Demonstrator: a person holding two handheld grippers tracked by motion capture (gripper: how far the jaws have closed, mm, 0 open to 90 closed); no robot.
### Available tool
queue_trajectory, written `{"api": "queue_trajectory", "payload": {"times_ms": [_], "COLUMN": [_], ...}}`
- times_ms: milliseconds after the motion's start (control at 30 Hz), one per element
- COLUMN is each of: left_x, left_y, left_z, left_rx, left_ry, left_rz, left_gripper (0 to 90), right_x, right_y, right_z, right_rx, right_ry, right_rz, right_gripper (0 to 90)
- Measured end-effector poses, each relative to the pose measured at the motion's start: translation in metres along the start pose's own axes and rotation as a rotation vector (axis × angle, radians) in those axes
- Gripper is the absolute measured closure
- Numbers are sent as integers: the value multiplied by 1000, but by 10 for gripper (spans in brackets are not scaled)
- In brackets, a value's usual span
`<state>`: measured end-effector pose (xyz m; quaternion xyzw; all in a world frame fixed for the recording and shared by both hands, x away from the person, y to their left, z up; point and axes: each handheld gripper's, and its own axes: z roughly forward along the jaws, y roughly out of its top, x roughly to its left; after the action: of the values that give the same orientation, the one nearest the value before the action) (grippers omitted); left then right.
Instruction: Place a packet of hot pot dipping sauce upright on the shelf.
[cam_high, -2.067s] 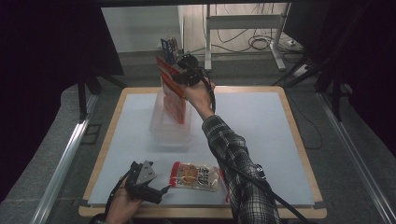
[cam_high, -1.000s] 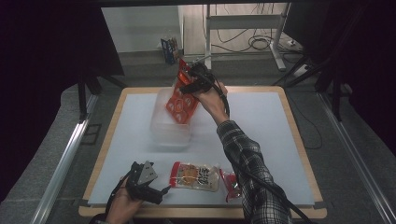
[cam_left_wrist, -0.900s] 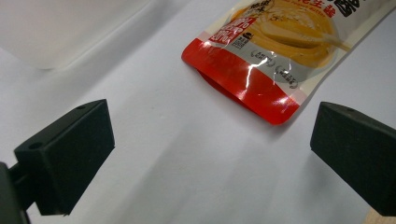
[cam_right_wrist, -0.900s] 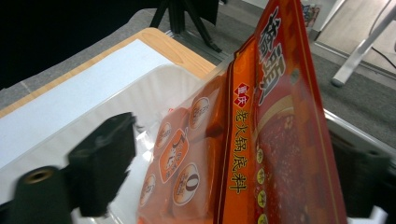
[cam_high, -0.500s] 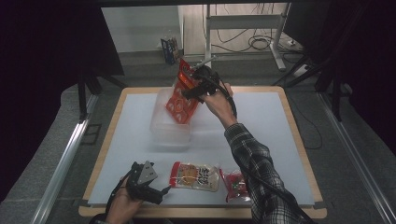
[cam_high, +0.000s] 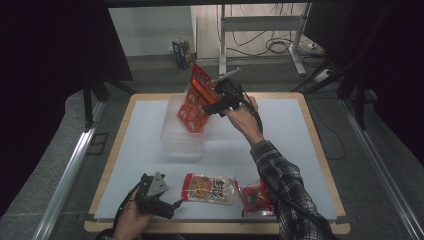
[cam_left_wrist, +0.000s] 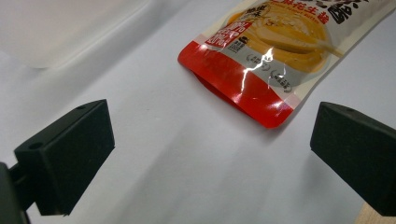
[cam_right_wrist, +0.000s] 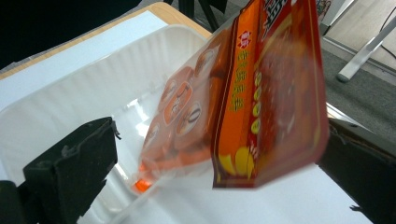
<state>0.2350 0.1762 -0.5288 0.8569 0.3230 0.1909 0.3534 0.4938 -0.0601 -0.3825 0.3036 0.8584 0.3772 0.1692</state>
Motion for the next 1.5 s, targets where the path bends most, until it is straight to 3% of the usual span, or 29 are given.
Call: {"api": "queue_trajectory", "payload": {"times_ms": [133, 233, 333, 700, 1033, 1500], "left_x": [0, -1, -1, -1, -2, -3], "left_y": [0, 1, 1, 2, 2, 1], "left_z": [0, -1, -3, -4, -4, -2], "left_rx": [-3, -8, -14, -14, -8, -3], "left_ry": [0, 9, 6, 12, 14, 18], "left_rz": [-2, -4, -9, -3, -2, 6], "left_gripper": [0, 0, 0, 3, 5, 5], "right_x": [1, 3, 5, 8, 18, 29], "right_y": [-8, -14, -20, -49, -71, -108], "right_z": [-6, -12, -17, -29, -44, -65], "right_rx": [-3, -23, -32, -44, -54, -82], "right_ry": [3, -32, -38, 13, 50, 77], "right_rz": [-4, -15, -15, 7, -10, -4], "right_gripper": [0, 0, 0, 0, 0, 0]}}
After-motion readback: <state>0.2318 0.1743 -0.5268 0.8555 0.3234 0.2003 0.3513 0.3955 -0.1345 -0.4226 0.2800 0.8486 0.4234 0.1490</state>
